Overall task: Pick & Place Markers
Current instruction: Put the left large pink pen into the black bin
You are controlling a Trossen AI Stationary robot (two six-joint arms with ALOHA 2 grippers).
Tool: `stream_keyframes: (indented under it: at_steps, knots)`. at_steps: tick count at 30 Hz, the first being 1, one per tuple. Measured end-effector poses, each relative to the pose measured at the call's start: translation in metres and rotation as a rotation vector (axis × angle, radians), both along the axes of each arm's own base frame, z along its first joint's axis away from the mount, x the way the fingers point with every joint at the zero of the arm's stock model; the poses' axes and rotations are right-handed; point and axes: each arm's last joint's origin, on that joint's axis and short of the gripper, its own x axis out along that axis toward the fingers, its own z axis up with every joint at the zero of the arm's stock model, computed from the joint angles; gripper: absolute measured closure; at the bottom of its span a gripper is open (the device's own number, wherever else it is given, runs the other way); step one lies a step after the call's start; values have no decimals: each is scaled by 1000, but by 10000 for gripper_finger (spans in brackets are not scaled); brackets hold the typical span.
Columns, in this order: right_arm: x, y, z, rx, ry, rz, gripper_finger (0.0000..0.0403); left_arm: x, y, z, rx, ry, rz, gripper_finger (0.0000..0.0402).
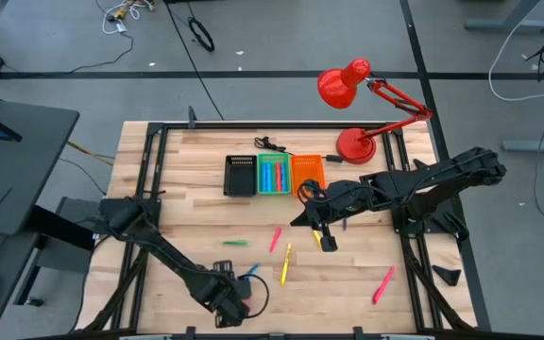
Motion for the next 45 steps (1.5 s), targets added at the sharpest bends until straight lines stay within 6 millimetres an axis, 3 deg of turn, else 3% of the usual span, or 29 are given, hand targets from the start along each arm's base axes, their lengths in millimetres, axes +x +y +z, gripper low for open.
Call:
stream_keyframes:
  at_steps: [11, 21, 29, 36, 45]
  knots:
    - [0, 0, 0, -1, 0, 0, 403, -5, -9, -9, 91, -49, -13, 153]
    - [0, 0, 0, -1, -1, 0, 403, -3, -13, -10, 1, -28, -29, 294]
    - [2, 0, 3, 7, -31, 1, 403, -2, -14, -10, -15, -32, -28, 365]
    - [2, 0, 3, 3, -36, 4, 403, -3, -11, -1, -6, -59, -8, 368]
    - [2, 0, 3, -22, -43, 18, 403, 1, 12, 28, -40, -48, 76, 370]
